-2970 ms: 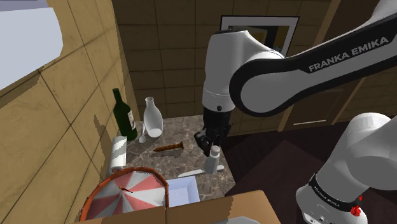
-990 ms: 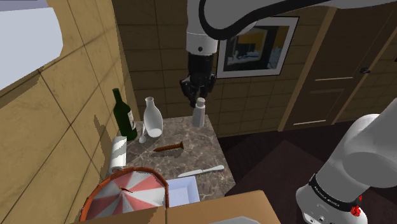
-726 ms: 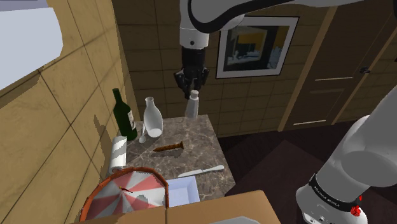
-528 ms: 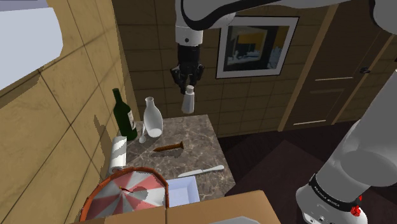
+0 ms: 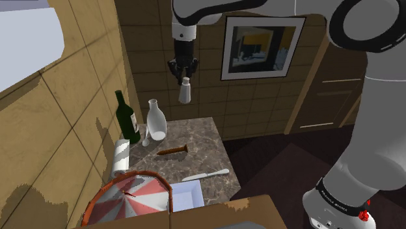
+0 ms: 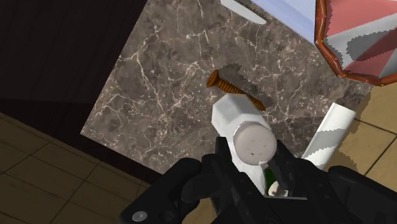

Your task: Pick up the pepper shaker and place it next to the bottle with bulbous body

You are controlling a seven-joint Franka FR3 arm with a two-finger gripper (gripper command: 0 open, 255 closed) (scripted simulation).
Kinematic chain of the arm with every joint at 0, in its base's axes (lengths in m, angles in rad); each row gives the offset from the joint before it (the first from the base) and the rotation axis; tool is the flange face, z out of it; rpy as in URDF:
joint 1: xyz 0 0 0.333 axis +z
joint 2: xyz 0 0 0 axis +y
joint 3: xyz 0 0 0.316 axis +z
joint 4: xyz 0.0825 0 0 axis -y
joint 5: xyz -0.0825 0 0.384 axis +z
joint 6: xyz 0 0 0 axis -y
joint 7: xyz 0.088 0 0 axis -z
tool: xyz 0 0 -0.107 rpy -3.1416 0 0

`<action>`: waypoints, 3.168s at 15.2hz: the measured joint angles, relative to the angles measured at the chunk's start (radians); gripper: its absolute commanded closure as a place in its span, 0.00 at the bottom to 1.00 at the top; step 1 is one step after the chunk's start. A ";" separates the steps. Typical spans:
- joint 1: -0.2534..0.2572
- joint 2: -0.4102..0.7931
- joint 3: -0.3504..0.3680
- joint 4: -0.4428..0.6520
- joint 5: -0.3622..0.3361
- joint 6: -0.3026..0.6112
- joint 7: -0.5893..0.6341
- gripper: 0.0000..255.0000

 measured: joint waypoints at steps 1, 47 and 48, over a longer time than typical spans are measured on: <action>0.005 0.050 -0.004 0.073 -0.013 -0.024 -0.002 1.00; 0.007 0.394 -0.051 0.071 -0.086 0.311 -0.043 1.00; 0.007 0.401 -0.052 0.068 -0.087 0.321 -0.043 1.00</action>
